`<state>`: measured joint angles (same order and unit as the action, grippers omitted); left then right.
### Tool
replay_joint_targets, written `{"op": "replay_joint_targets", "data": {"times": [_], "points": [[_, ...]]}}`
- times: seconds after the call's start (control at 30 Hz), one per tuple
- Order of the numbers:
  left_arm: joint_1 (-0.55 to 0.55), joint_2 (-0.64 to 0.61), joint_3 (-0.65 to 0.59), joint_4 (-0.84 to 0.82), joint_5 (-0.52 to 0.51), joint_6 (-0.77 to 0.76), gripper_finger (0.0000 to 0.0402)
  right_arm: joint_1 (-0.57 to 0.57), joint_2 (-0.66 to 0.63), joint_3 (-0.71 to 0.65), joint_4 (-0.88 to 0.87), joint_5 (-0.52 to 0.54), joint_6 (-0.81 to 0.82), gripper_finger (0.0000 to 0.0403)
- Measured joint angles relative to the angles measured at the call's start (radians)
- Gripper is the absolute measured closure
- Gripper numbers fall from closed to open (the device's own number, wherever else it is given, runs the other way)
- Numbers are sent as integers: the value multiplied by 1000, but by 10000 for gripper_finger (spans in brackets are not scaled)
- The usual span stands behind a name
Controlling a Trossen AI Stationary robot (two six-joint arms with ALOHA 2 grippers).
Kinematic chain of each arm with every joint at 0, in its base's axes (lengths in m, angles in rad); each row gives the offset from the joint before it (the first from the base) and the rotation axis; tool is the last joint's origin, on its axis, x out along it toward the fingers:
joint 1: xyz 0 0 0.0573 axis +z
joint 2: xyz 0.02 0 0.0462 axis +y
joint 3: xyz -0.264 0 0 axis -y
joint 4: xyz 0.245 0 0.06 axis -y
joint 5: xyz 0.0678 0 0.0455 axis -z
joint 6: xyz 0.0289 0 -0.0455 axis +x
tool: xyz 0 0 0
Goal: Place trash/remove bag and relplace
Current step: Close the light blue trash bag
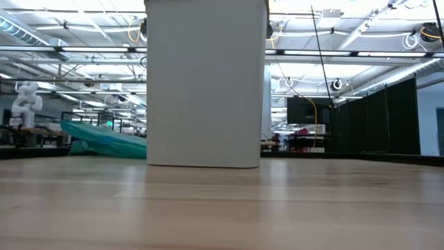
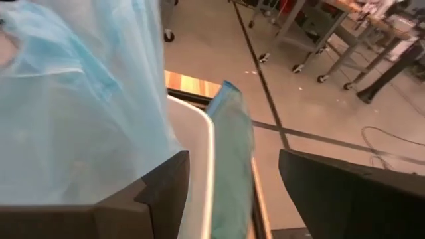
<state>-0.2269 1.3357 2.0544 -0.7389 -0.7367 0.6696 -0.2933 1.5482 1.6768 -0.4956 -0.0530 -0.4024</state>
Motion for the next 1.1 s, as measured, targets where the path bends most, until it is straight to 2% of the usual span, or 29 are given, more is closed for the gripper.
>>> {"op": "replay_joint_targets", "data": {"times": [0.23, 0.4, 0.57, 0.8, 0.93, 1.1], "points": [[-63, -28, 1, 8, -54, 52, 230, -8, -17, 0, -5, 4, -3, 177], [-138, -46, 1, 15, -51, 50, 230, -8, -47, 0, -23, 4, -3, 177], [-243, -43, 2, -130, -64, 33, 230, -8, -87, 0, -39, 4, 2, 177], [-371, 30, 1, -444, -86, -212, 230, -8, -128, 0, -86, 4, 8, 177], [-421, 118, 0, -610, -79, -401, 231, -8, -135, 0, -104, 4, 18, 177], [-433, 253, -1, -743, -79, -578, 231, -8, -135, 0, -118, 5, 20, 177]]}}
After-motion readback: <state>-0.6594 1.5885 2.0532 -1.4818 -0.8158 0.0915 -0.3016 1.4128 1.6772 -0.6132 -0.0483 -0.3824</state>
